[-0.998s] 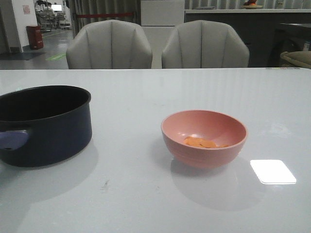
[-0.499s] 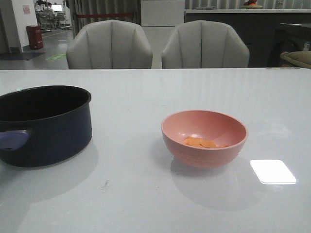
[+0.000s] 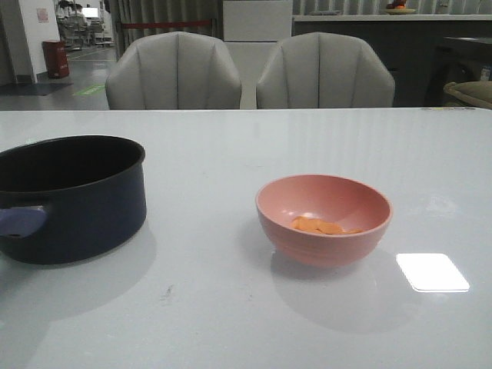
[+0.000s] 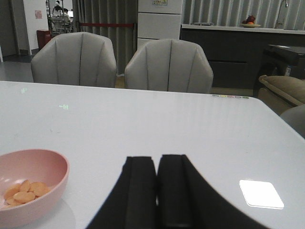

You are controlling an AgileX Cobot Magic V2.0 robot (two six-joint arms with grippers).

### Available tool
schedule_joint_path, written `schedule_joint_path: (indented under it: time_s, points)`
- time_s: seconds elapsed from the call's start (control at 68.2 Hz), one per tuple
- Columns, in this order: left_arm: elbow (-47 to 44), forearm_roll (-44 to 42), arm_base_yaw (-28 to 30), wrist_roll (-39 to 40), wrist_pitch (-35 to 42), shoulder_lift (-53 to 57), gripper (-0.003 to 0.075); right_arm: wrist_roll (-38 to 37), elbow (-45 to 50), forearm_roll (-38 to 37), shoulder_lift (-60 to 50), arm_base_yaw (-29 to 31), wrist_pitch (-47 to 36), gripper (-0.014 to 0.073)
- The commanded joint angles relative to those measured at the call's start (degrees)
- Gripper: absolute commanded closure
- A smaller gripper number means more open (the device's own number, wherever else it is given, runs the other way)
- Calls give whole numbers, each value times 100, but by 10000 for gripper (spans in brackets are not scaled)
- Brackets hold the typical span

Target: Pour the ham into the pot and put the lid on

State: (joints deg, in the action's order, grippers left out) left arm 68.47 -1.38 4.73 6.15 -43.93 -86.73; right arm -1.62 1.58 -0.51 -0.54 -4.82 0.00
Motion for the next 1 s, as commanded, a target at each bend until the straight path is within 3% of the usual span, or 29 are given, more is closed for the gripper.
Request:
schedule_joint_path:
  time_s: [0.0, 0.469, 0.983]
  points:
    - [-81, 138, -346, -70, 384, 817, 138, 52, -34, -44, -117, 24, -495, 447]
    - [-2149, 72, -1756, -70, 1571, 4372, 138, 52, -34, -44, -118, -48, -495, 447]
    - [-4391, 301, -1926, -70, 2100, 7839, 138, 52, -34, -44, -118, -48, -495, 447]
